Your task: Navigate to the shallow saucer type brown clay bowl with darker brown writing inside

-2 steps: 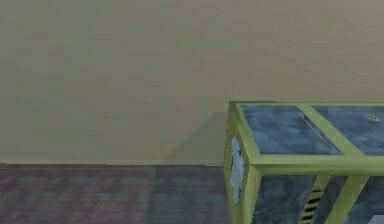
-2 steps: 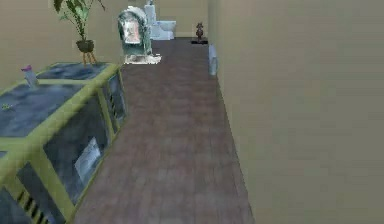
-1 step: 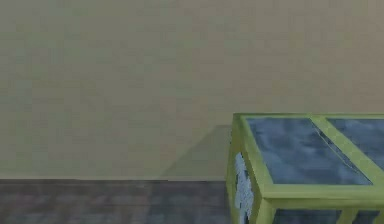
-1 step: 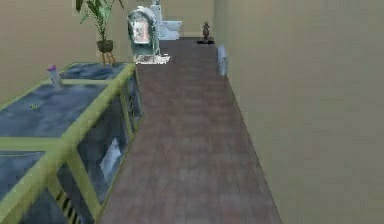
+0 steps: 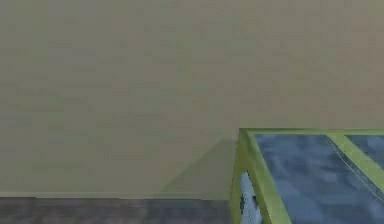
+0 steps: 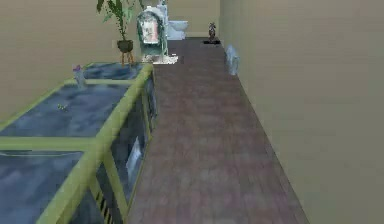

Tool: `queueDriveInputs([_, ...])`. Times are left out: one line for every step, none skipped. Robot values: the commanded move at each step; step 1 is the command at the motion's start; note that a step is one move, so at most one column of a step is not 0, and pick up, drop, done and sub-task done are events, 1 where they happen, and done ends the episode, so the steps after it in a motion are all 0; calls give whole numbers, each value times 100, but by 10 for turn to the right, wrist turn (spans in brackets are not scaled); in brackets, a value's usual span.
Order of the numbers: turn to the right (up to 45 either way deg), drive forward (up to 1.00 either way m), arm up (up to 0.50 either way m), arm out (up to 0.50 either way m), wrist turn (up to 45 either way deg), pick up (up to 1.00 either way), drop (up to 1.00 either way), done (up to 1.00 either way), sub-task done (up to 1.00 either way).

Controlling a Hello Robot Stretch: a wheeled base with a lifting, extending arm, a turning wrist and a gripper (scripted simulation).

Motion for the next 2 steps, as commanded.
queueDriveInputs([-450,0,0,0,0,0,0,0,0])
queueDriveInputs([-450,0,0,0,0,0,0,0,0])
